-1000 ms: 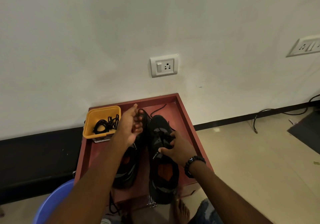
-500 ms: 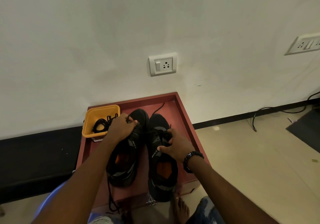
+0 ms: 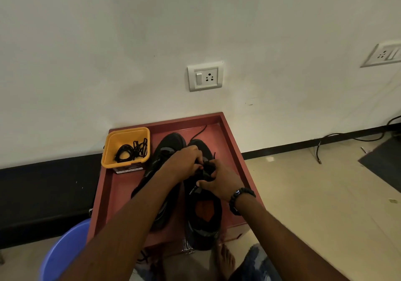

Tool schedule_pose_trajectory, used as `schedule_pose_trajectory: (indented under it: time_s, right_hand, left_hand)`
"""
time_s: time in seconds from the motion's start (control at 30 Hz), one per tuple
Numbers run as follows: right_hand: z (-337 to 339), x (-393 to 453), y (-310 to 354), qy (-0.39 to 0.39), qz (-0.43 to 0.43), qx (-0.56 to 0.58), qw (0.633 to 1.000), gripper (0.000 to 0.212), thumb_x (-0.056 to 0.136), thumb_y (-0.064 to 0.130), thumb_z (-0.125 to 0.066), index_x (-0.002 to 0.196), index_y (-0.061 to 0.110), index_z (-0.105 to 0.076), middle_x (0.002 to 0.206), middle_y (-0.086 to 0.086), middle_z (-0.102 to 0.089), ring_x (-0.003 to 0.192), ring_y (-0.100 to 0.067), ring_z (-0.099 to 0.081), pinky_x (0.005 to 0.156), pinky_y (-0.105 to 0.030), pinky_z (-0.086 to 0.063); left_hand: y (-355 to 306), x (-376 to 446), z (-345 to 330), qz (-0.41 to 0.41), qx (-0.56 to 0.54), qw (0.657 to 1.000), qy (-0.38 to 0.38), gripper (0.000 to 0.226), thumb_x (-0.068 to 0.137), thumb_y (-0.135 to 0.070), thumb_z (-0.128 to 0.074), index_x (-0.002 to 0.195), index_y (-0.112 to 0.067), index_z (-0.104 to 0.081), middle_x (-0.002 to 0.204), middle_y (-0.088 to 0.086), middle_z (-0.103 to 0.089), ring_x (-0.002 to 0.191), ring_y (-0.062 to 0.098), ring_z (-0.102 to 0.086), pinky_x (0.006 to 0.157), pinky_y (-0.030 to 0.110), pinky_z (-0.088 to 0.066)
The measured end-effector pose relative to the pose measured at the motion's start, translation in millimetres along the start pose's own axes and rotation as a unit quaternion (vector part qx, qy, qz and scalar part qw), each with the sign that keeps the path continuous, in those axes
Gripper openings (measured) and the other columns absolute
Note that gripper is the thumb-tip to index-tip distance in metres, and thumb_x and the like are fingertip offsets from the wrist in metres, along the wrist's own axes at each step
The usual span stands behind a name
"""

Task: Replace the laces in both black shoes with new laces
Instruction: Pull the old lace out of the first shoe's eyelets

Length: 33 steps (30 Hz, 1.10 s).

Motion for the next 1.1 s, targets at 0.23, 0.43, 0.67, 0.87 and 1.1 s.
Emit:
schedule_pose_trajectory:
  time_s: [0.23,0.43,0.67,0.87,1.1]
  right_hand:
    - [2.3,-1.8,1.3,0.004,0.011,-0.001,1.000,0.076,0.083,0.040,-0.076,0.145,0.028,-0.035,0.116,0.004,-0.056,0.096,-0.012,-0.058,0.082,-0.029,-0.054]
    - [0.9,-2.0,3.9,0.002,0.006,-0.010,1.000,0.084,0.083,0.038,-0.076,0.150,0.028,-0.027,0.129,-0.001,-0.054,0.104,-0.017,-0.059,0.089,-0.032,-0.055]
    - [1.2,-4.1,6.7,-0.002,0.002,-0.018,1.000,0.082,0.084,0.037,-0.076,0.150,0.027,-0.029,0.128,0.001,-0.056,0.102,-0.013,-0.058,0.085,-0.028,-0.053]
    - [1.1,-4.2,7.7,0.002,-0.012,-0.019,1.000,0.093,0.083,0.039,-0.076,0.155,0.029,-0.019,0.131,-0.001,-0.055,0.105,-0.016,-0.058,0.086,-0.029,-0.052]
    - [-2.5,-7.9,11.3,-0.012,-0.029,-0.025,0.999,0.099,0.080,0.041,-0.077,0.156,0.030,-0.014,0.128,-0.003,-0.058,0.112,-0.021,-0.060,0.095,-0.042,-0.054]
  left_hand:
    - [30.7,-15.8,30.5,0.087,-0.165,0.962,-0.198,0.006,0.099,-0.014,-0.054,0.095,-0.016,-0.057,0.085,-0.006,-0.059,0.067,0.004,-0.061,0.060,0.015,-0.049]
    - [46.6,-26.8,20.9,0.077,-0.071,0.982,-0.158,0.039,0.093,-0.022,-0.063,0.130,-0.017,-0.050,0.129,0.001,-0.051,0.110,0.016,-0.055,0.092,0.033,-0.049]
    - [9.4,3.3,4.0,-0.011,0.002,0.998,0.058,0.020,0.095,-0.016,-0.061,0.112,-0.017,-0.070,0.115,0.000,-0.050,0.108,0.017,-0.054,0.098,0.034,-0.044]
    - [33.8,-10.1,48.5,0.077,-0.070,0.979,-0.178,0.013,0.096,-0.010,-0.053,0.088,-0.016,-0.062,0.097,0.001,-0.058,0.079,0.014,-0.059,0.075,0.034,-0.053]
    - [68.3,-51.7,58.8,0.276,-0.106,0.889,-0.349,0.009,0.099,-0.013,-0.050,0.099,-0.008,-0.057,0.107,0.010,-0.057,0.083,0.026,-0.057,0.070,0.041,-0.046]
Point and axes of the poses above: each hand's wrist, its own x-axis towards the middle knuckle, its own z-axis out of the back of the hand, y = z × x, the point moved 3 cm from there along x, towards the middle knuckle
